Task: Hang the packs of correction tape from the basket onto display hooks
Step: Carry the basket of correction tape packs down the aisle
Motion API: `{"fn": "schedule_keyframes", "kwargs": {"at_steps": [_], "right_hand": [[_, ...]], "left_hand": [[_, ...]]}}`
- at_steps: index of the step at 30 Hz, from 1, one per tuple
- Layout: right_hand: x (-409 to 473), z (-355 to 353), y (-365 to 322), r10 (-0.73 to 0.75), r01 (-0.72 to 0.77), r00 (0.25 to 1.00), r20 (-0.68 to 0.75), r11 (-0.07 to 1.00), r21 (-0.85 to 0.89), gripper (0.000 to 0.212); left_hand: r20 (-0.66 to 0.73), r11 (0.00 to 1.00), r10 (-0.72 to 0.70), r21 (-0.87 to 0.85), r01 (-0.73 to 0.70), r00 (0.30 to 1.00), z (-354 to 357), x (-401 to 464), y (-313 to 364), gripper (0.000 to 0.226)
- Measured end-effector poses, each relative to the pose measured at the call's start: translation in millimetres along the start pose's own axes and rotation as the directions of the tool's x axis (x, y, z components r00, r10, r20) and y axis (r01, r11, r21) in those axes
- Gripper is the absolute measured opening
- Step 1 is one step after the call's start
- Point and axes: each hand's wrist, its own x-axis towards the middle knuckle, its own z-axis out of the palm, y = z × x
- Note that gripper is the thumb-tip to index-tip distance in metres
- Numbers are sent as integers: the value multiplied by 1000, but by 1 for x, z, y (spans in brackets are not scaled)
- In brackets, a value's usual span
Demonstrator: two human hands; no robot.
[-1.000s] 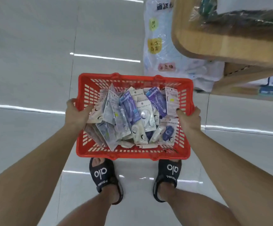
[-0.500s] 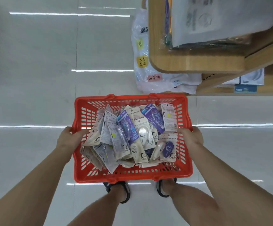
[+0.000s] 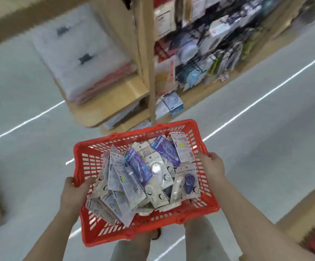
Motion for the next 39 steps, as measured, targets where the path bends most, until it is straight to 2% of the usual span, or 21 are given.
{"fn": "schedule_keyframes", "kwargs": {"at_steps": [3,5,7,10,14,16,19,20,22,26,29,33,39], "right_hand": [[-8,-75,-16,3,3,999,-42,990,142,34],[-6,-123,-26,3,15,997,-79,976,219,32],[1,-172,-33,11,27,991,-137,961,275,18],[15,-240,-46,55,21,980,-192,926,376,18],[38,-325,-63,108,32,957,-268,882,471,39],[52,-362,-71,134,48,942,-307,853,519,43],[72,-410,-89,175,64,916,-360,824,563,40],[79,-424,-96,182,68,911,-370,818,571,35],[101,-450,-107,215,70,891,-400,805,589,30],[150,-495,-134,279,59,864,-419,770,636,33],[192,-528,-161,345,39,839,-420,733,679,31],[246,-581,-198,426,8,809,-405,680,733,43],[323,-680,-246,486,36,764,-425,625,780,30]], "left_hand": [[58,993,108,50,-111,992,21,-43,68,70],[110,975,188,96,-199,976,42,-63,110,71],[151,950,268,124,-287,951,71,-79,150,64],[210,894,384,160,-419,899,123,-102,211,39],[315,844,451,153,-514,835,200,-141,290,40],[336,807,505,142,-573,795,236,-166,329,48],[406,787,507,142,-601,760,291,-166,381,62],[428,785,507,129,-606,748,313,-152,396,58],[456,779,498,140,-612,738,347,-180,435,50],[557,715,529,114,-690,641,428,-215,514,31],[607,655,536,138,-743,586,492,-217,576,40],[651,632,504,170,-756,568,572,-241,662,45],[702,532,519,182,-827,488,698,-302,782,60]]}}
